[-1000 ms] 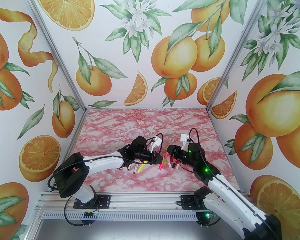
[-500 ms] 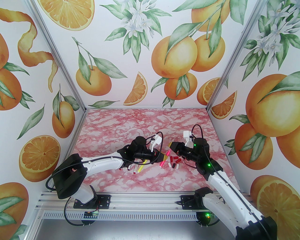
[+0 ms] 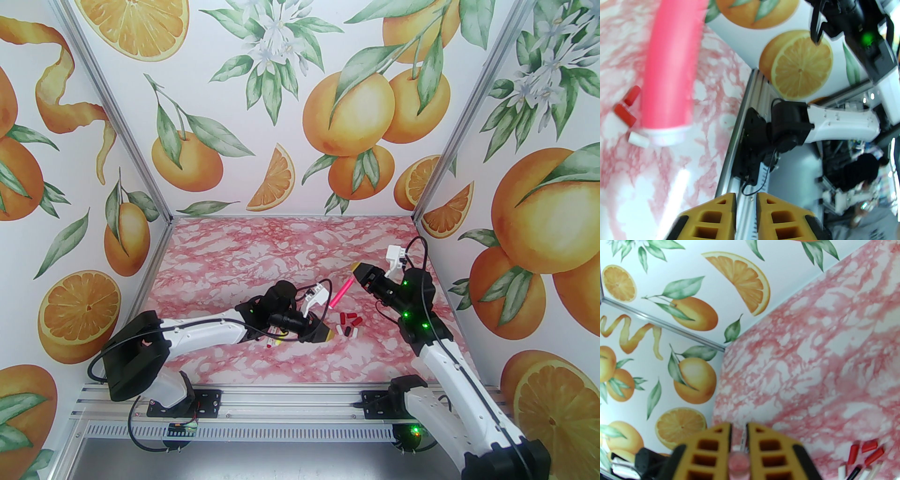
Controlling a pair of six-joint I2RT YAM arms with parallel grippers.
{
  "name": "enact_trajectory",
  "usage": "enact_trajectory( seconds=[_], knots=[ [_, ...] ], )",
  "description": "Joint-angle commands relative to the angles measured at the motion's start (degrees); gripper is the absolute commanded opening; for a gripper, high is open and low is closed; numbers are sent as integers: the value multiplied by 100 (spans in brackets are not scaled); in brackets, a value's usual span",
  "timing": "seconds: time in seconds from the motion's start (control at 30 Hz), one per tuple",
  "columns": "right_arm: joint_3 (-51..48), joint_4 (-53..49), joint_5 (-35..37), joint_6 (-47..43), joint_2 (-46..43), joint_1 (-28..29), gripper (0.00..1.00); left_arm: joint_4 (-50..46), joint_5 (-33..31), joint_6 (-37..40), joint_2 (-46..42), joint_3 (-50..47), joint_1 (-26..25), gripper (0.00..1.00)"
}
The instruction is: Open the pen caps
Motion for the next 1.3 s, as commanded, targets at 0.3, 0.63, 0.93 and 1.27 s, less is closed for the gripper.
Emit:
enact_trajectory(
  seconds=[0.3, 0.63, 0.93, 1.27],
  knots=[
    [-303, -2, -288, -59, -266, 683, 1, -74, 191, 85, -266, 524, 306, 50],
    [-529, 529, -70, 238, -145, 1137, 1, -307, 18, 196, 69, 785, 186, 49],
    [-732, 954, -31, 531, -148, 1210, 0, -219, -60, 55, 136, 812, 181, 6],
    [-419, 727, 521, 380, -138, 1024, 0, -462, 237, 399, 72, 593, -39, 0]
  ],
)
